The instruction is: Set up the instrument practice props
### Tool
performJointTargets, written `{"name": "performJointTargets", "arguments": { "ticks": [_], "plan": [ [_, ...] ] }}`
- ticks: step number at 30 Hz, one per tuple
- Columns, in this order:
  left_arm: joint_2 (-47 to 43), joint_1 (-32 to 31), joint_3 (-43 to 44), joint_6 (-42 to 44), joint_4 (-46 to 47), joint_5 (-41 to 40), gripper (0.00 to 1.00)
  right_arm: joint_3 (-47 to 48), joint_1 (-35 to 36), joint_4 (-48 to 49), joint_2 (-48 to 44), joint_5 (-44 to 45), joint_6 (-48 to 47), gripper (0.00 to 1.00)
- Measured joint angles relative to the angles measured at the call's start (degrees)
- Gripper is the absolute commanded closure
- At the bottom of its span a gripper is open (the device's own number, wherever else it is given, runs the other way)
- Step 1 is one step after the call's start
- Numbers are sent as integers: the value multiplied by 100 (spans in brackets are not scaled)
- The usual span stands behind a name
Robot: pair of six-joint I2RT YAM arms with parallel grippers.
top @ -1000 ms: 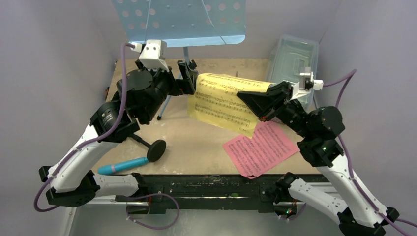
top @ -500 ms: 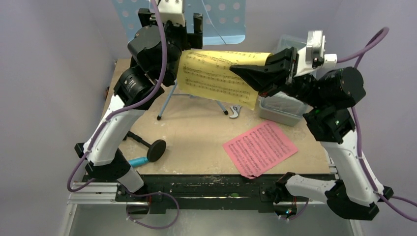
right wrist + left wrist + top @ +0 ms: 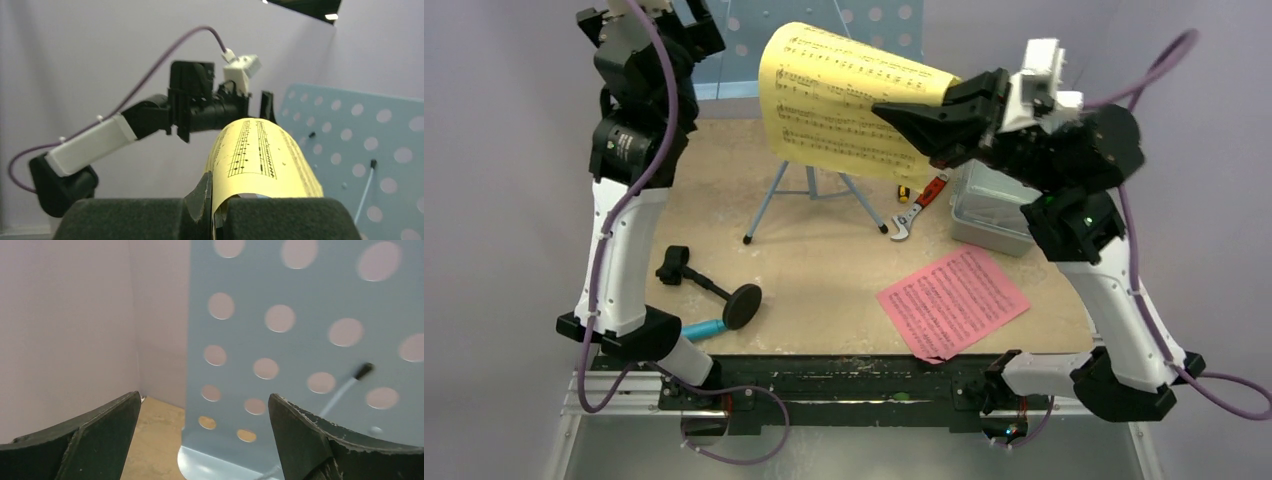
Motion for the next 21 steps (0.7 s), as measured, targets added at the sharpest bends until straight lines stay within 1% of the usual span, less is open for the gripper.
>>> {"name": "performJointTargets", "arguments": {
  "ticks": [3, 5, 7, 9, 14, 17, 21],
  "plan": [
    [28, 841, 39, -697, -382, 798, 3, -20, 0, -46, 378, 446, -131, 100],
    [15, 1364, -52, -1086, -446, 1414, 8, -157, -2, -72, 651, 831, -136, 100],
    [-76, 1628, -278, -1364, -372, 1923, 12, -286, -2, -203, 918, 1222, -125, 100],
    [-157, 1731, -463, -1631, -319, 2535, 14, -339, -2, -337, 1185, 1681, -118, 100],
    [-173, 1757, -588, -2041, -48, 3598, 20, -358, -11, -595, 1427, 2481, -142, 100],
    [-245, 1764, -793, -2192, 103, 3926, 23, -444, -11, -570, 1298, 2664, -138, 100],
    [-315, 1766, -1064, -2319, 229, 4151, 31, -479, -11, -494, 1056, 2706, -136, 100]
  ]
}}
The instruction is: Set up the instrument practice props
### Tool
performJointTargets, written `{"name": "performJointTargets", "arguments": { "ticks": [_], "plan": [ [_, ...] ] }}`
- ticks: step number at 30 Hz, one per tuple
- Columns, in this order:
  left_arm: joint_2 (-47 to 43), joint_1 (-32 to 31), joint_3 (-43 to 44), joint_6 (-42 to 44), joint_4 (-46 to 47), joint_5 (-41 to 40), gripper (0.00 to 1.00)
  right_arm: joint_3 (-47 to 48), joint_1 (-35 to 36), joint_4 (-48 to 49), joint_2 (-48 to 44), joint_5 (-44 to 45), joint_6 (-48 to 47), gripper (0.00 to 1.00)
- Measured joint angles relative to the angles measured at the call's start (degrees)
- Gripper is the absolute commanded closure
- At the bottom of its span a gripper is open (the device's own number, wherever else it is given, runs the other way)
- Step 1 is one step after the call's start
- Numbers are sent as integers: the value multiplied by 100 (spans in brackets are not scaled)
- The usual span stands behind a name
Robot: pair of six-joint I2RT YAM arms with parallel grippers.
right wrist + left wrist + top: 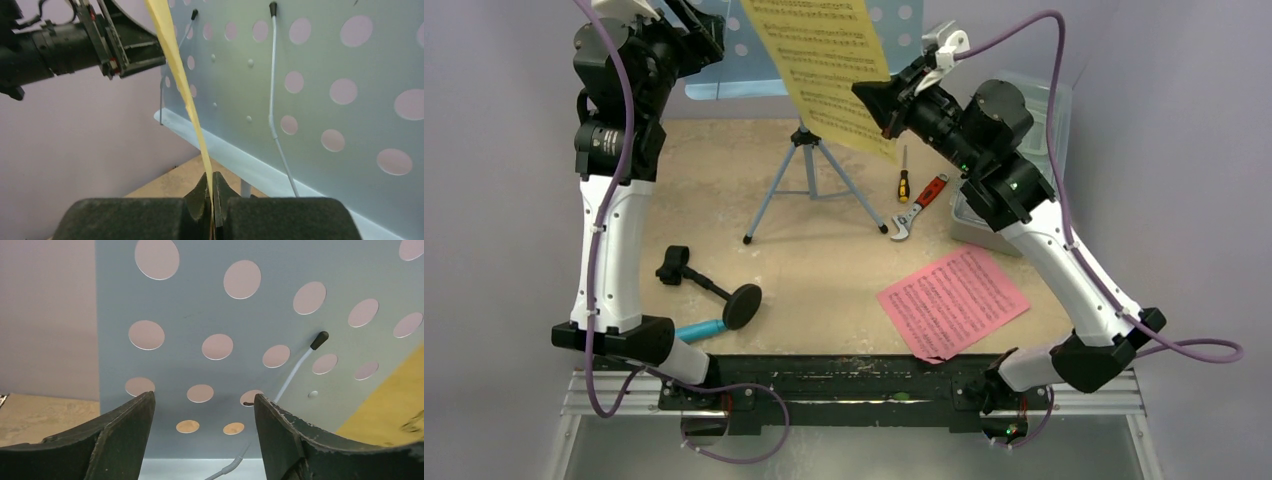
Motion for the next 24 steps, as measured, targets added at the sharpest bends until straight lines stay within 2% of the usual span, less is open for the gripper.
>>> {"name": "performJointTargets", "arguments": {
  "ticks": [5, 10, 14, 16, 22, 24],
  "plan": [
    [-7, 24, -155, -52, 96, 179, 40, 326, 0, 28, -33, 81, 46, 100],
    [-37, 44, -256, -70, 216, 315, 48, 1539, 0, -92, 485, 199, 201, 100],
    [-76, 61, -376, -160, 391, 490, 51, 2020, 0, -96, 743, 315, 389, 100],
    [-81, 76, -404, -201, 448, 579, 51, 2179, 0, -98, 879, 337, 498, 100],
    [-116, 111, -422, -254, 573, 789, 36, 2601, 0, -356, 1320, 507, 756, 100],
    [-203, 111, -507, -262, 601, 817, 34, 2640, 0, -428, 1401, 590, 863, 100]
  ]
}}
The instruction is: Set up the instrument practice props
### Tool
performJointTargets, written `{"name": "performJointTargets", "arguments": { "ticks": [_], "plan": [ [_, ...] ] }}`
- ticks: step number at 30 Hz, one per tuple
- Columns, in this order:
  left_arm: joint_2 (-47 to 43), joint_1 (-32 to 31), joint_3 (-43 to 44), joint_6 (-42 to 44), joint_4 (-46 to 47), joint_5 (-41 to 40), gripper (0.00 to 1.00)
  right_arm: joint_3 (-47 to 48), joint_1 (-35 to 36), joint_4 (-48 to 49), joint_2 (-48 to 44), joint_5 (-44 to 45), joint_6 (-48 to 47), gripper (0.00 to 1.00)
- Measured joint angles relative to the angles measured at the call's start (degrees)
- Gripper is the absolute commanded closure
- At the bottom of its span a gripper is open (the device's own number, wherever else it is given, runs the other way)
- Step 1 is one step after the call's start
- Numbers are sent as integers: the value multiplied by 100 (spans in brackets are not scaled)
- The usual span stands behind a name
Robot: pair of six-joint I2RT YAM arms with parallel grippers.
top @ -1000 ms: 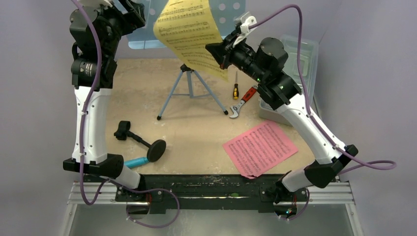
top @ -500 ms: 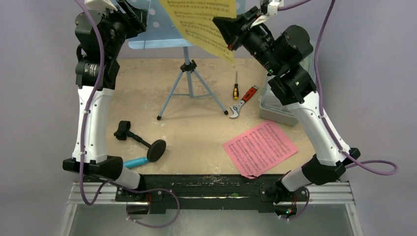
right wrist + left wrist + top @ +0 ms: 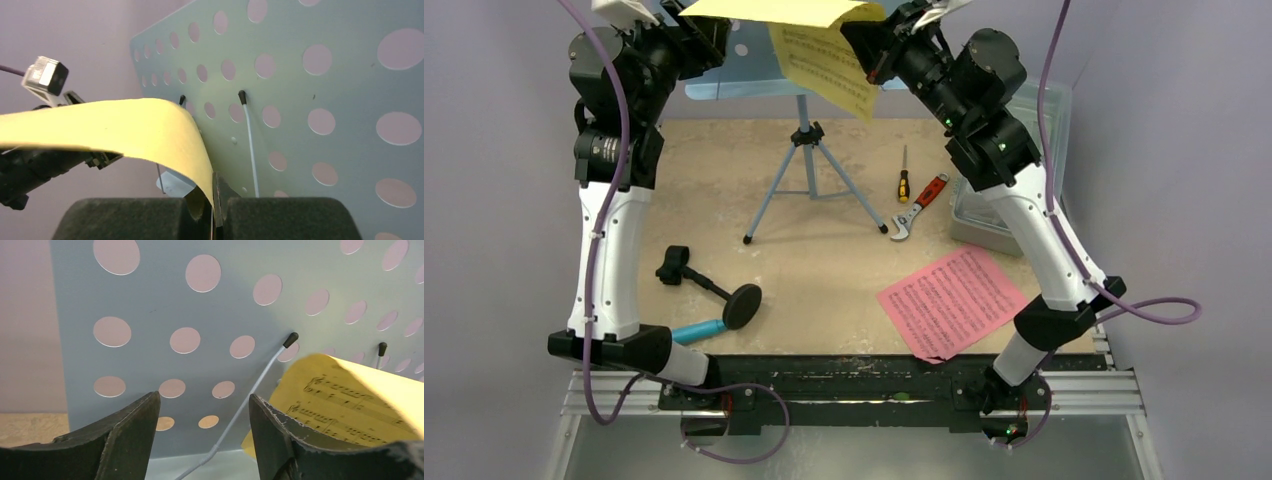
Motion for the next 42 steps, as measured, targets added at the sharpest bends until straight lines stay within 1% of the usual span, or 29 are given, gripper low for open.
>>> {"name": "performJointTargets", "arguments": {
  "ticks": [2, 6, 9, 10, 13, 16, 18, 21, 24, 27, 30, 32, 35, 39, 41, 42],
  "plan": [
    [-122, 0, -103, 0, 31, -4, 34, 0, 0, -103, 46, 63, 120, 100],
    [-247, 0, -127, 2, 129, -7, 38, -2, 2, -232, 66, 341, 345, 100],
    [-208, 0, -42, 4, 127, 44, 46, -20, 0, -238, 57, 551, 516, 100],
    [-136, 0, 48, 4, 122, 127, 47, -42, 2, -238, 52, 638, 590, 100],
    [116, 0, 273, 17, 129, 450, 46, -127, 0, -243, 50, 809, 785, 100],
    [321, 0, 398, 85, 20, 719, 40, -275, -17, -254, 37, 876, 1047, 100],
    [350, 0, 380, 166, -129, 798, 35, -529, -98, -214, -52, 693, 1318, 100],
    [240, 0, 221, 256, -181, 809, 32, -1023, -345, -98, -249, 232, 1956, 100],
    [111, 0, 81, 323, -229, 811, 32, -1202, -629, -7, -291, -197, 2712, 100],
    [101, 0, 103, 411, -293, 852, 37, -1473, -822, 267, -376, -568, 3556, 100],
    [144, 0, 144, 417, -365, 907, 38, -2111, -968, 745, -632, -916, 4503, 100],
    [195, 0, 199, 415, -391, 922, 32, -2693, -1036, 1261, -846, -1167, 5187, 100],
    [219, 0, 249, 417, -442, 922, 27, -3773, -1097, 2238, -1215, -1615, 6301, 100],
    [216, 0, 313, 422, -468, 960, 26, -5296, -1110, 3261, -1790, -2162, 7589, 100],
    [216, 0, 334, 424, -481, 1021, 26, -5858, -1110, 3307, -2116, -2369, 7879, 100],
    [216, 0, 334, 426, -501, 1045, 26, -6120, -1108, 3141, -2341, -2481, 7899, 100]
  ]
}}
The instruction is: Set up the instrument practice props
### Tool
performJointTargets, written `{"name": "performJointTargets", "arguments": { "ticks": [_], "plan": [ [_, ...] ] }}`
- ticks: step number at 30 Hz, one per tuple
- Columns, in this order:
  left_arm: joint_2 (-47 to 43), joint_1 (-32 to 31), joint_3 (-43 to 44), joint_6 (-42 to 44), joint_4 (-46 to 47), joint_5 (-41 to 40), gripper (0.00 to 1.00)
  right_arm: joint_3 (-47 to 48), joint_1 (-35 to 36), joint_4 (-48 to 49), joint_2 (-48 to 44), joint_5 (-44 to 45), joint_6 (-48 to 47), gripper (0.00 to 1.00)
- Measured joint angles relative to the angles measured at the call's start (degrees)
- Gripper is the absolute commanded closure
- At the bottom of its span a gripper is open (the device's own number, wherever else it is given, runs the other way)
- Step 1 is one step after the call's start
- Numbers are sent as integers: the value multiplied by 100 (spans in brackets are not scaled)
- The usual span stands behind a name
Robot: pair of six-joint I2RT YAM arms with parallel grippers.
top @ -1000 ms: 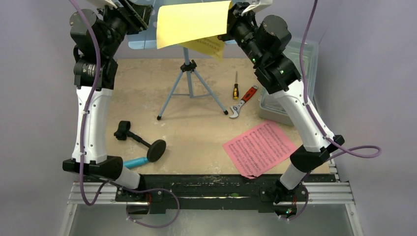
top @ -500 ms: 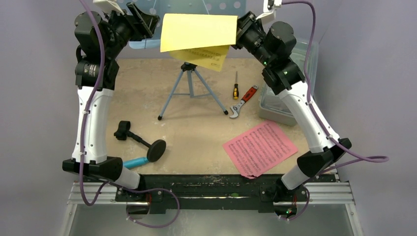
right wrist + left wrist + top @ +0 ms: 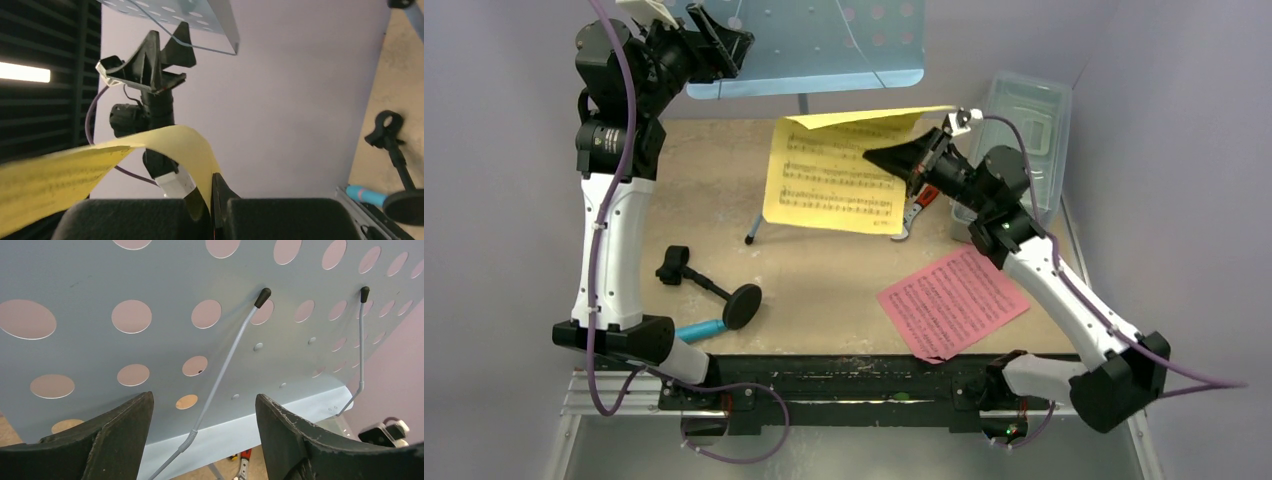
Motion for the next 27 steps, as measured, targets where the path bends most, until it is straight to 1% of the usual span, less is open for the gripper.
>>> {"name": "performJointTargets", "arguments": {
  "ticks": [4, 8, 10, 13, 16, 20, 23, 27],
  "plan": [
    [0, 0, 0, 7, -118, 11, 27, -804, -2, -887, -1108, -175, -461, 100],
    [-4, 0, 0, 7, -142, 42, 27, -2389, 4, -1335, -2417, -402, -1064, 100],
    [-20, 0, 0, 7, -155, 42, 27, -3038, 26, -1609, -2618, -529, -1401, 100],
    [-94, 0, -28, 11, -181, 37, 27, -3418, 31, -1829, -2474, -673, -1928, 100],
    [-236, 0, -103, 55, -195, 11, 27, -3150, 107, -2074, -2483, -612, -2957, 100],
    [-369, 0, -133, 136, -199, -33, 27, -1978, 306, -2319, -2575, -396, -4594, 100],
    [-409, 0, -160, 149, -212, -70, 27, -1261, 339, -2223, -2662, -542, -5438, 100],
    [-509, 0, -389, 162, -223, -175, 27, -573, 393, -2208, -2623, -863, -6164, 100]
  ]
}}
